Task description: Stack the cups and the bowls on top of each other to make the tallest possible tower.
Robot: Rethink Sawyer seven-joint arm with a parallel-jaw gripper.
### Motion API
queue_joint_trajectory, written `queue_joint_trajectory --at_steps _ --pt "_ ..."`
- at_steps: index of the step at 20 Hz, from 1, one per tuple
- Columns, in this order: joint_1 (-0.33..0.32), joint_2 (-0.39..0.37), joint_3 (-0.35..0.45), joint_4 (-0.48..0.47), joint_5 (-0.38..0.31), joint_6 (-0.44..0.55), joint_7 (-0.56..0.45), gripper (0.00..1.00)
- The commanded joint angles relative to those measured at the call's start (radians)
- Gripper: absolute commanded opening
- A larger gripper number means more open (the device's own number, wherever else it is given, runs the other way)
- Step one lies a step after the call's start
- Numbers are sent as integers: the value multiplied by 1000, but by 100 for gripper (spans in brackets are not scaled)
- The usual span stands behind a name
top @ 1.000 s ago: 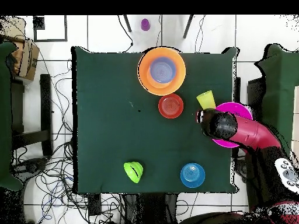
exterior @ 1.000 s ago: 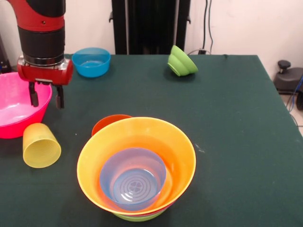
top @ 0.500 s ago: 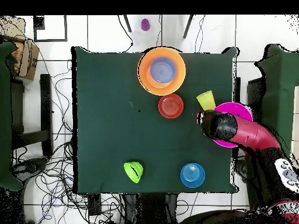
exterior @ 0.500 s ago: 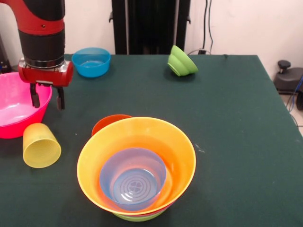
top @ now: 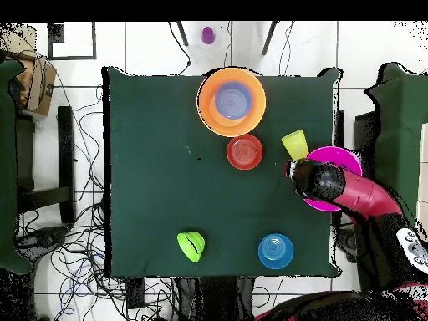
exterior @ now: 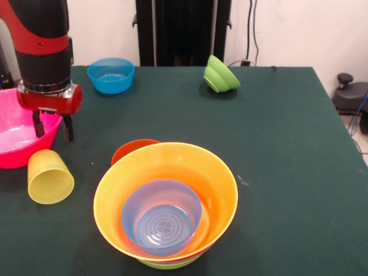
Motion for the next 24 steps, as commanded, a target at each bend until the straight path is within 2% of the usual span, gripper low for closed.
queue_joint_trajectory --at_steps 1,14,15,24 --pt "3 81 56 -85 35 -74 128 100" --pt "13 89 42 -98 23 -73 104 100" --pt "13 89 45 -99 19 -70 95 0" --pt "45 91 16 -126 33 -31 119 0"
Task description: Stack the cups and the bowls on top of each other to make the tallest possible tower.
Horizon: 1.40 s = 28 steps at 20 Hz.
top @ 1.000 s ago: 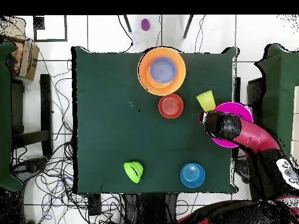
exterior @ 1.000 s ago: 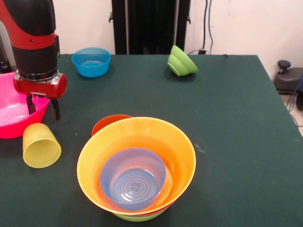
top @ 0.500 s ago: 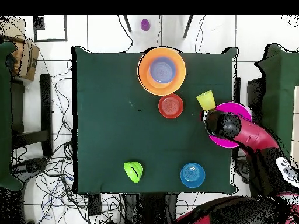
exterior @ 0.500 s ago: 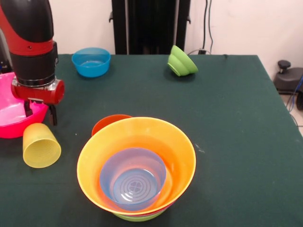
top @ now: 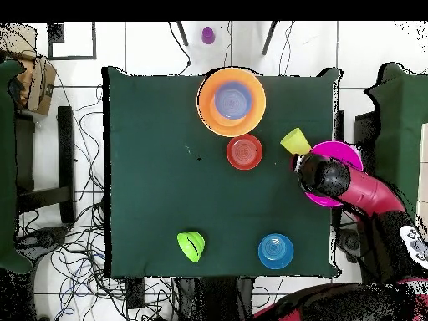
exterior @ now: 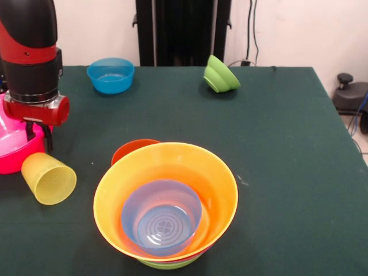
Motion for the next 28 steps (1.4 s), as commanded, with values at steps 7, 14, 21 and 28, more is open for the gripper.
queue_joint_trajectory --at_steps 7,14,21,28 --pt "78 20 0 -47 43 17 158 0" --pt "205 -172 -123 3 140 254 257 0" --pt "312 -221 -212 -73 198 456 336 0" --pt "426 -192 -275 -175 228 576 490 0"
